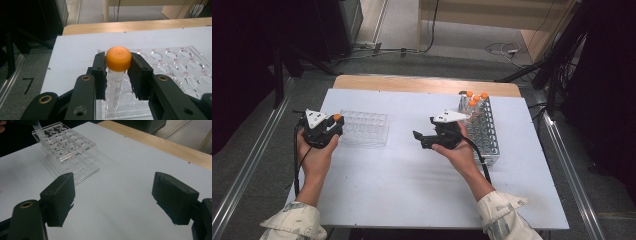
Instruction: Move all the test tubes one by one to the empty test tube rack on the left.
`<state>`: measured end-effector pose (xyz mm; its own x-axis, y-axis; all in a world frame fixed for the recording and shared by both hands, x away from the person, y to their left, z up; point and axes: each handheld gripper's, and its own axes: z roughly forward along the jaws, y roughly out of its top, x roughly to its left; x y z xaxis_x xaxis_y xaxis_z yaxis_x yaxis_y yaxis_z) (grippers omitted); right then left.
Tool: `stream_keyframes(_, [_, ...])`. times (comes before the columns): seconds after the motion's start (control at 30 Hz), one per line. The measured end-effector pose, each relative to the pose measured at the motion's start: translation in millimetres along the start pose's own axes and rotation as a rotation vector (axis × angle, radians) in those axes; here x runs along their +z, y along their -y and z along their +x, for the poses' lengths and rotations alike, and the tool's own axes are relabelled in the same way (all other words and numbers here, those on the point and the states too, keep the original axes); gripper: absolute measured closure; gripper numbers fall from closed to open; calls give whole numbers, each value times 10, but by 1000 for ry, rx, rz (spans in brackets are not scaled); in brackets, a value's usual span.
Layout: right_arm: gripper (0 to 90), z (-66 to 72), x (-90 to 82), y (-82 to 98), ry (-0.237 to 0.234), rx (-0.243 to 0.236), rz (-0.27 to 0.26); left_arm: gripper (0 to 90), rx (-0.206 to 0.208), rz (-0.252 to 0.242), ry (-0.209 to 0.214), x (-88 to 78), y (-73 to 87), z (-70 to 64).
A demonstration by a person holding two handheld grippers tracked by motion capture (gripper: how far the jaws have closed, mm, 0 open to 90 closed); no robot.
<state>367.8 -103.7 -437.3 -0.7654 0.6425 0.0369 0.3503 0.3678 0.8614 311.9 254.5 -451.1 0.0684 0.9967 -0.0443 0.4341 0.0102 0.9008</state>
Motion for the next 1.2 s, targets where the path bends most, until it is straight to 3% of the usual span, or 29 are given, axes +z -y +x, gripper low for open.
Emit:
stream_keyframes(0.17, [176,-21,-16,-2,6,3,-1,631,-15,-12,9,-1,8,6])
stream_keyframes(0.3, [176,-31,-22,-1,5,6,-2,473,-35,-28,36,-31,-21,-4])
stream_keyframes(0.37, [176,-29,-22,-3,4,5,-3,366,-37,-26,26,-44,-24,0])
stream_keyframes(0.47, [176,-28,-27,-4,5,6,-4,313,-44,-36,16,-100,-39,18])
stream_keyframes(0.6, [176,-39,-44,-10,11,7,-10,284,-39,-55,22,-223,-92,-5])
stream_keyframes(0.83, [176,-74,-109,-26,23,14,-23,230,-38,-65,71,-411,-163,-204])
stream_keyframes(1.2, [176,-250,-306,-34,80,34,-57,226,-11,-72,157,-493,-188,-489])
